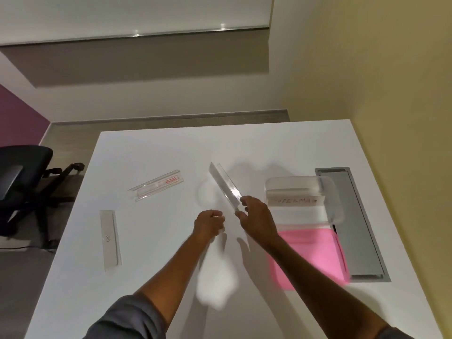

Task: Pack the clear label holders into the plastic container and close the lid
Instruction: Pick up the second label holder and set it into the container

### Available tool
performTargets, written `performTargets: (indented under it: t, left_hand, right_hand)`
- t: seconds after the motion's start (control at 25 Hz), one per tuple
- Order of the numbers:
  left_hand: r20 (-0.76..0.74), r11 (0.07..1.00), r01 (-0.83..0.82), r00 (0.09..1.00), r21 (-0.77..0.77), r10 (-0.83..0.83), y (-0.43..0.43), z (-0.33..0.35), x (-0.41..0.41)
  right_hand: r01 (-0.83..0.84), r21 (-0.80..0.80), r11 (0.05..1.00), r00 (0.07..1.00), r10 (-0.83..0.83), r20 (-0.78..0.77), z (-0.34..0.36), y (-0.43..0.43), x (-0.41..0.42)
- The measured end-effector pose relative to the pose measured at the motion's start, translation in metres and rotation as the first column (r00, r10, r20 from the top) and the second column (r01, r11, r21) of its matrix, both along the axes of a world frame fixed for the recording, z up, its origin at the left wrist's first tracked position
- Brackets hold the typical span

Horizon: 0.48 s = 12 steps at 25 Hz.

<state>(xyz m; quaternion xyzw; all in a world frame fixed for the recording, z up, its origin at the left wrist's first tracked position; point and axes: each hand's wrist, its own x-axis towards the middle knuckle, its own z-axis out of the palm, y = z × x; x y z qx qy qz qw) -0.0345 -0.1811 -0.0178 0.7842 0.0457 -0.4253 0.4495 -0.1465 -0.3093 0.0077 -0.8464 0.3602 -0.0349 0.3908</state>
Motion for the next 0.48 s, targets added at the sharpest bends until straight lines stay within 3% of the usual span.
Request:
performTargets:
  t: [0.28, 0.48]
  left_hand:
    - [-0.129, 0.997, 0.024, 0.991, -0.079, -0.034, 0.024, -0.006, 0.024]
    - [-0.146, 0.993, 0.046, 0.987, -0.105, -0.061, 0.029, -0.013, 0.042]
  right_hand:
    - [0.238, 0.164, 0.957, 0.965, -0.214, -0.149, -0.028, 0.015, 0.046]
    - [0.412, 0.132, 0.902, 0.907, -0.392, -0.156, -0.044, 0.013, 0.061]
